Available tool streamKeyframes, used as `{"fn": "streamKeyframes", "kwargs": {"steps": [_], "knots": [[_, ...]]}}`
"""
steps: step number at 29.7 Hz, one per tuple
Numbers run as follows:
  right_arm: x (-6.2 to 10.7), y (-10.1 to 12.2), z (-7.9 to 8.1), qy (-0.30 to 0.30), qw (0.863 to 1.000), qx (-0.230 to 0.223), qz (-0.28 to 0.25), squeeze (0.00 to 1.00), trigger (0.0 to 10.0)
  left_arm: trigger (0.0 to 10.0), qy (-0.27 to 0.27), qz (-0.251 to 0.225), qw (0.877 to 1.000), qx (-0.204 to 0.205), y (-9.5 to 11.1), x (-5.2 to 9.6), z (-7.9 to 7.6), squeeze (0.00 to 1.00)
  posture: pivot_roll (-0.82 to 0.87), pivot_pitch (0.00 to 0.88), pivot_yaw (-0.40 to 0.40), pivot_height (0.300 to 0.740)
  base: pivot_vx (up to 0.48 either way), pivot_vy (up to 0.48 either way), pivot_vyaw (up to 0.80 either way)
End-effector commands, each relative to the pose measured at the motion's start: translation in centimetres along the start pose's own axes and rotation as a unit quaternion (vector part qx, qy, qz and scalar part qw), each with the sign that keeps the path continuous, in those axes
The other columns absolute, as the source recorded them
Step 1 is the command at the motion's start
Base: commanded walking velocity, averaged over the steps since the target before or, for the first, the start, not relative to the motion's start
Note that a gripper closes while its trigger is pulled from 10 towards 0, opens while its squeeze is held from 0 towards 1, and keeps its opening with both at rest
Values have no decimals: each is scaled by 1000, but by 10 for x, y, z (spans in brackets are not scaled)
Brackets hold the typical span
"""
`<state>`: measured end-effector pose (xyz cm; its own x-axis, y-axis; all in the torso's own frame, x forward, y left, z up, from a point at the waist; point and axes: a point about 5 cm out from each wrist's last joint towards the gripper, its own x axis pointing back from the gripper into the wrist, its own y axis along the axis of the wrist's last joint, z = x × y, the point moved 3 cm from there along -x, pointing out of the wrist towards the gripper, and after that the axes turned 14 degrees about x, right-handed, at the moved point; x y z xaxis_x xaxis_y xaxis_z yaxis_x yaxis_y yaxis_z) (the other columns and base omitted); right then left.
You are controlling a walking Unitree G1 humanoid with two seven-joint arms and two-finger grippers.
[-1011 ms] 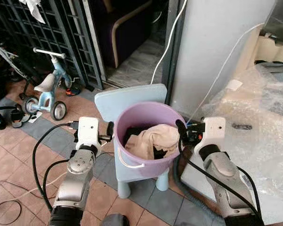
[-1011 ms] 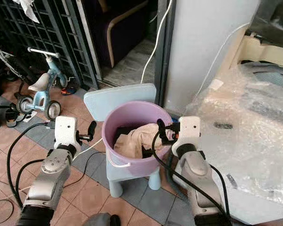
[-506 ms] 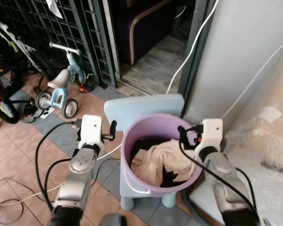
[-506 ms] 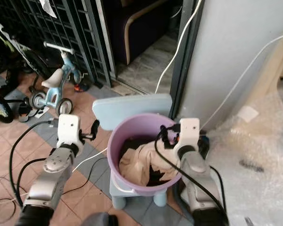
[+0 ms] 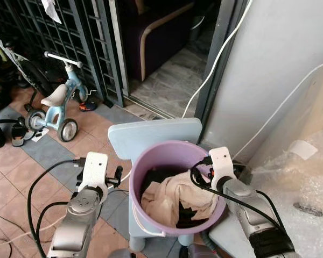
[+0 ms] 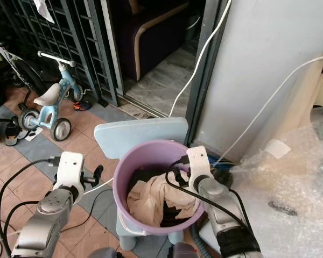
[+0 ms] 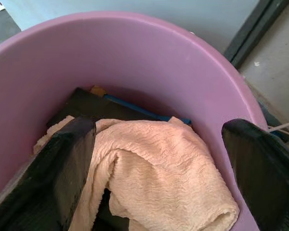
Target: Clothes washing
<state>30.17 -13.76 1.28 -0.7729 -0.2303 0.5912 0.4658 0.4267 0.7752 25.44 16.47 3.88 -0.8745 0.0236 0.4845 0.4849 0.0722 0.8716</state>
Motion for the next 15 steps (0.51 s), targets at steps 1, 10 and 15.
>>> {"fn": "streamKeyframes", "kwargs": {"steps": [1,10,15], "knots": [[-5,-8,0,10,1000,8,20,0,10000,10000,-3,14,1000,-17,-5,10,-2,0,47,85,-1,740,0,0,0],[-26,-16,19,53,996,57,52,0,10000,10000,45,39,998,-5,-28,59,19,0,144,169,-33,740,0,0,0],[-31,-29,25,54,993,77,74,0,10000,10000,49,36,998,0,-24,76,18,0,171,233,-35,740,0,0,0]]}}
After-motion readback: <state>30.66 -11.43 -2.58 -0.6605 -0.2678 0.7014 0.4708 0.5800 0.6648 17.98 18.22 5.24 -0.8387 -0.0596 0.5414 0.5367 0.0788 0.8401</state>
